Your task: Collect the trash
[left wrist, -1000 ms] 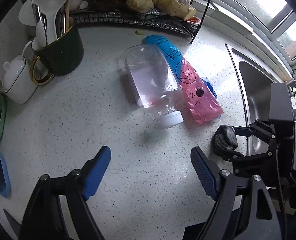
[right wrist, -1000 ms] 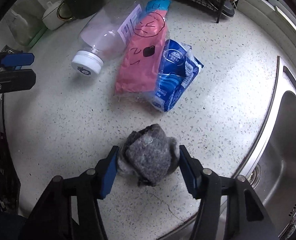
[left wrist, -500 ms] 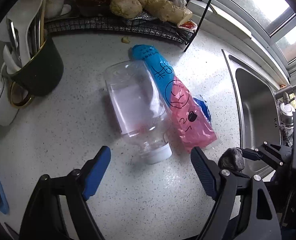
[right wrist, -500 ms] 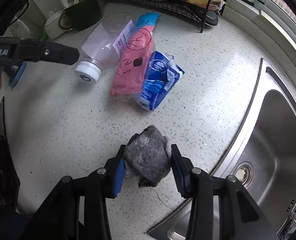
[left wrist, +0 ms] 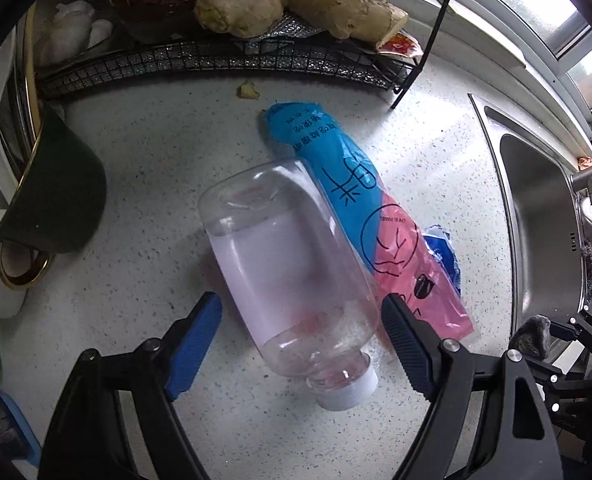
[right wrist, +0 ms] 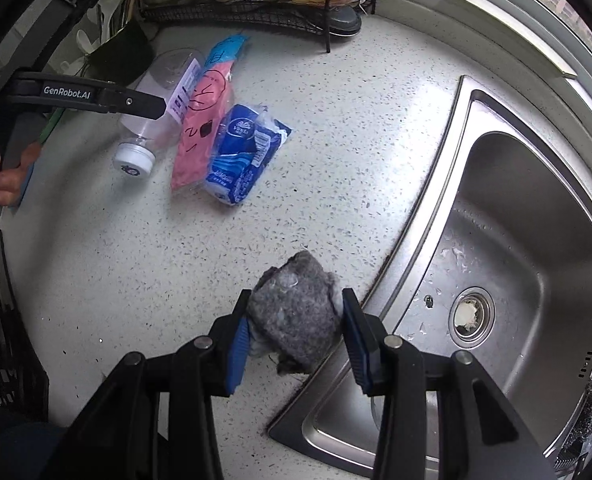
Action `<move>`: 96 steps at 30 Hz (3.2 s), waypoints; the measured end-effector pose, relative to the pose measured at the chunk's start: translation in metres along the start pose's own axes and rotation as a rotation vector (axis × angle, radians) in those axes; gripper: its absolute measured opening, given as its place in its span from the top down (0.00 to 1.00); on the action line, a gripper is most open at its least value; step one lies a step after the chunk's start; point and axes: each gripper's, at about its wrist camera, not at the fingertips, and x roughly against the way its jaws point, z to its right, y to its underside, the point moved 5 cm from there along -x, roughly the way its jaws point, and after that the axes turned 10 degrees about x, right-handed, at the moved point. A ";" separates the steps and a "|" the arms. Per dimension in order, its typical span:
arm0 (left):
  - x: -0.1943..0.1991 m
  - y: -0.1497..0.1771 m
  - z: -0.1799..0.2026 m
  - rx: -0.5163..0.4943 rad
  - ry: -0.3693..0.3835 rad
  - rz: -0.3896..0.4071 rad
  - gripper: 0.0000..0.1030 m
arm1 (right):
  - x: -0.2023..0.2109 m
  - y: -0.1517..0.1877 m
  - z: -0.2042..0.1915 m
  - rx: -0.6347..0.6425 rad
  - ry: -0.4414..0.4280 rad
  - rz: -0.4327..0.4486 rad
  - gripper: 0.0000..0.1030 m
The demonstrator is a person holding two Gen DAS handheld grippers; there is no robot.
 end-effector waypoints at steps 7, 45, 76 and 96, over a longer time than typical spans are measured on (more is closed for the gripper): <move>-0.013 -0.012 -0.001 -0.011 0.003 -0.020 0.21 | -0.006 0.006 -0.003 -0.014 -0.002 -0.005 0.61; 0.050 0.121 0.104 -0.284 0.074 -0.009 0.29 | 0.038 0.011 -0.022 0.011 -0.122 0.158 0.61; 0.092 0.384 0.224 -0.132 0.018 0.074 0.29 | 0.107 0.231 -0.055 0.163 -0.179 0.263 0.61; -0.063 0.484 0.180 0.020 0.044 -0.125 0.29 | -0.062 0.317 -0.099 0.117 -0.248 0.041 0.61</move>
